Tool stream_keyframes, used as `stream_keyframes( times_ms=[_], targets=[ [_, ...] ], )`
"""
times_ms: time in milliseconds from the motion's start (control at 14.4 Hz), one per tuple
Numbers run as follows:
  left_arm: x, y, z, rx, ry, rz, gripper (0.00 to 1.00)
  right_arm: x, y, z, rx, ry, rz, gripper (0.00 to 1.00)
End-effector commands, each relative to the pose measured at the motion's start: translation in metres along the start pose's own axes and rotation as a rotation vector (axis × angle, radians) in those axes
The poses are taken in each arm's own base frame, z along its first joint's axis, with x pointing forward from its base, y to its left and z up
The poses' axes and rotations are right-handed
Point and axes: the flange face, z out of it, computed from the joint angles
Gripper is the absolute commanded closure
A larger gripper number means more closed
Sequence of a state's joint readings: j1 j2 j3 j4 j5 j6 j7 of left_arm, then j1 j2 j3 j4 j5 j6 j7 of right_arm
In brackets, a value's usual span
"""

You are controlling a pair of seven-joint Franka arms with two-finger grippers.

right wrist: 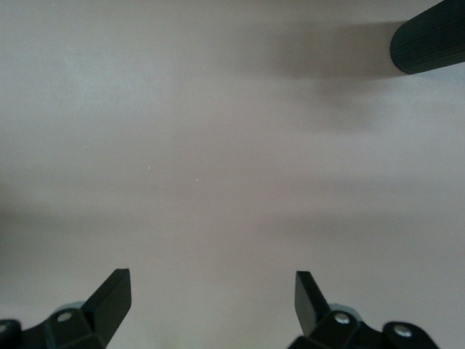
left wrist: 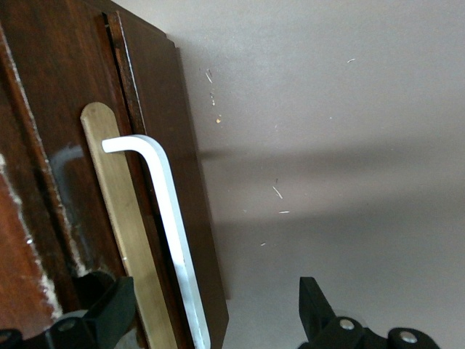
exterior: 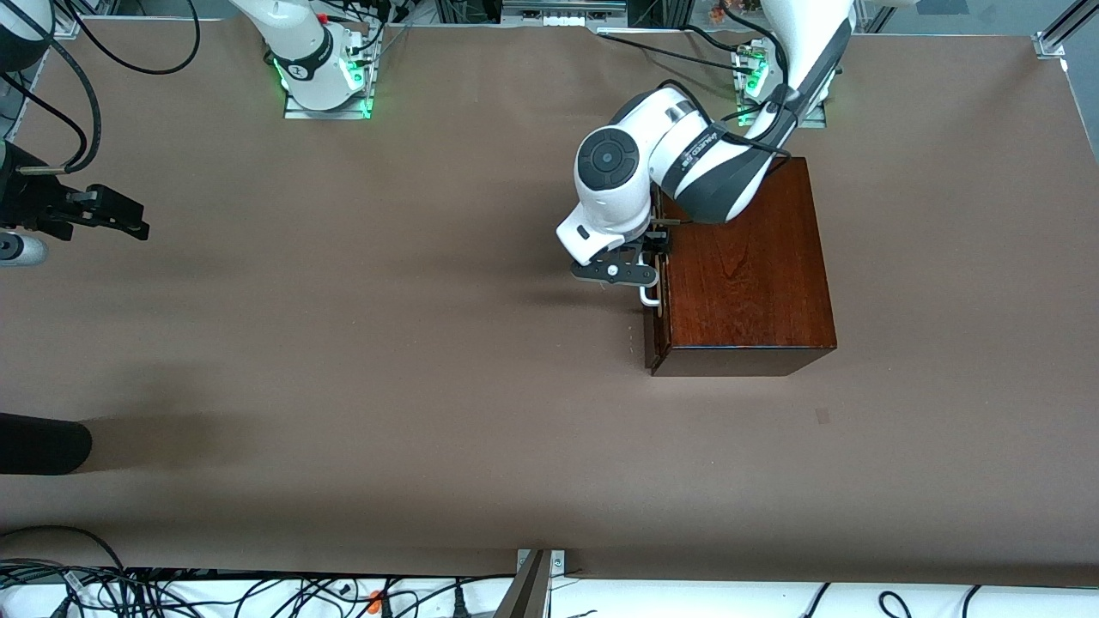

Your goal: Open drawer, take yellow block, close drawer

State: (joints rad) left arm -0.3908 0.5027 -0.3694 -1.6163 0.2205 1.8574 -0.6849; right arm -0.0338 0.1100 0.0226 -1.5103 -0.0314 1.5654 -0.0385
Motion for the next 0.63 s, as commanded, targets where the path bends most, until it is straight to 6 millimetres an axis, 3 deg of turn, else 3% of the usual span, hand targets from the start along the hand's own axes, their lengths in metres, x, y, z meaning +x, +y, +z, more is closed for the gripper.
stream_keyframes(
  times_ms=[0,556],
  targets=[
    [-0.003,0.012,0.011,0.055,0.023,-0.003,0.0,-0.004,0.001,-0.008,0.015,0.008,0.009,0.0],
    [-0.007,0.033,0.038,0.11,0.036,-0.007,0.0,-0.004,0.0,-0.006,0.015,0.005,0.007,0.0]
  ],
)
